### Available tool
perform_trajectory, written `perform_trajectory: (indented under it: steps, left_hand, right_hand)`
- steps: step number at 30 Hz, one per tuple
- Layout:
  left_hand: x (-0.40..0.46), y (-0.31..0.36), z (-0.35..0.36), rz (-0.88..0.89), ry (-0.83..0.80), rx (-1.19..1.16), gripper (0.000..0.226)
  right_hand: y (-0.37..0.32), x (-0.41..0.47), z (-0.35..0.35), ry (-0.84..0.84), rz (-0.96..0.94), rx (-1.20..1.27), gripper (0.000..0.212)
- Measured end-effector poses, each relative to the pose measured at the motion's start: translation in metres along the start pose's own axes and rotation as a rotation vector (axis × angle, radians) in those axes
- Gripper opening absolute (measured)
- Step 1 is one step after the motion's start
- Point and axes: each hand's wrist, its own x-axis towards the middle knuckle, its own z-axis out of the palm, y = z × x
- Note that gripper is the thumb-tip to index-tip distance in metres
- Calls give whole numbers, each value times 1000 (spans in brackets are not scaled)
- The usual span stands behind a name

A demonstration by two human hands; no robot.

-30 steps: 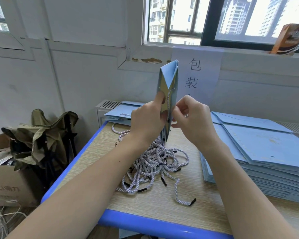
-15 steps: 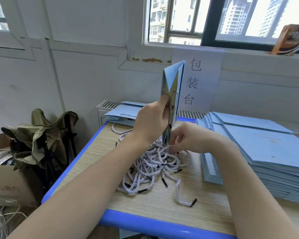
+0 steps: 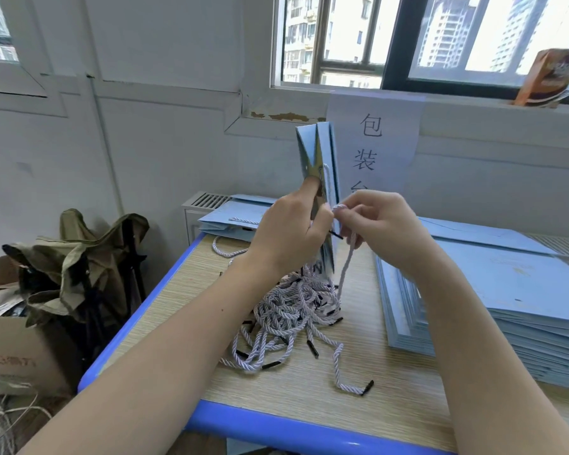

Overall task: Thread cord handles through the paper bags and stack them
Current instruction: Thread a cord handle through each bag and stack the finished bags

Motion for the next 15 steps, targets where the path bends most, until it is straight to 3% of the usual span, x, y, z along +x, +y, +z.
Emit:
perform_trajectory:
  steps: [7,11,15]
  left_hand:
    - [3,6,-2,37,122,-52,22]
    - [4,7,-2,61,193,-68,41]
    - [3,6,1,67,204,-107,47]
  right_hand:
    - [-7,0,-5,238,29,270,23]
    - [-14,-2,0,186,82,415,28]
    - [-20,-2,4,138,129,525,30]
